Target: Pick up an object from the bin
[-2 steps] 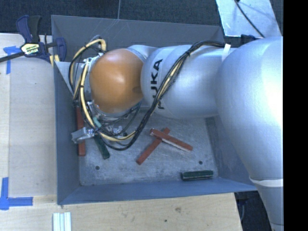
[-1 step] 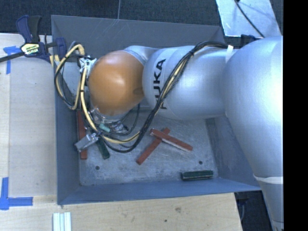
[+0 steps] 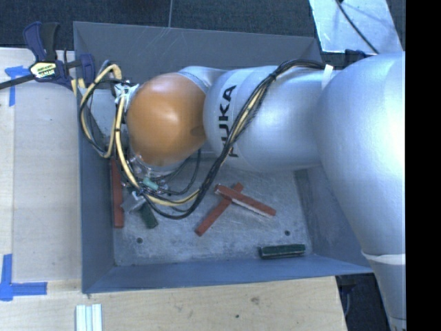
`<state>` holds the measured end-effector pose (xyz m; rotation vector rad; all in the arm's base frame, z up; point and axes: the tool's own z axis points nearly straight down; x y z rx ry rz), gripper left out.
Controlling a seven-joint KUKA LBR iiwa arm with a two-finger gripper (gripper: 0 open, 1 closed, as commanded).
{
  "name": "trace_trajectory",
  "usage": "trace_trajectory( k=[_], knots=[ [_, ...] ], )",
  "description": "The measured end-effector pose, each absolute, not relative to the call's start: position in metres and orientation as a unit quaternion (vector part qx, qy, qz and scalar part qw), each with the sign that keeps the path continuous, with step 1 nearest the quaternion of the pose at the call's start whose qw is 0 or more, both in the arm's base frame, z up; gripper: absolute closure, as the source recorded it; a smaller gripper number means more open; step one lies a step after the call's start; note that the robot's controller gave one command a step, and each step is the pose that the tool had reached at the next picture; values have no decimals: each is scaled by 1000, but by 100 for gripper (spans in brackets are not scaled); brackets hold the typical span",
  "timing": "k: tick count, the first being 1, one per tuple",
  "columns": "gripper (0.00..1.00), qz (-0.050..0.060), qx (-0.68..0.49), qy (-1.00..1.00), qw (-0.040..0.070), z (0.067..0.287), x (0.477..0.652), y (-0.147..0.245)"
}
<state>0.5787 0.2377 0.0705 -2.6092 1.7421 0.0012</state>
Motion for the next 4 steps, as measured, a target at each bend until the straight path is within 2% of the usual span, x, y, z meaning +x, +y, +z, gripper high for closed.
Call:
trace_trajectory(
  k=[1, 2, 4],
  knots=[
    [100, 0, -830, 557, 3, 74, 580, 238],
    [100, -2, -830, 558, 5, 185, 582, 239],
    [100, 0, -828, 561, 3, 194, 584, 239]
  ],
)
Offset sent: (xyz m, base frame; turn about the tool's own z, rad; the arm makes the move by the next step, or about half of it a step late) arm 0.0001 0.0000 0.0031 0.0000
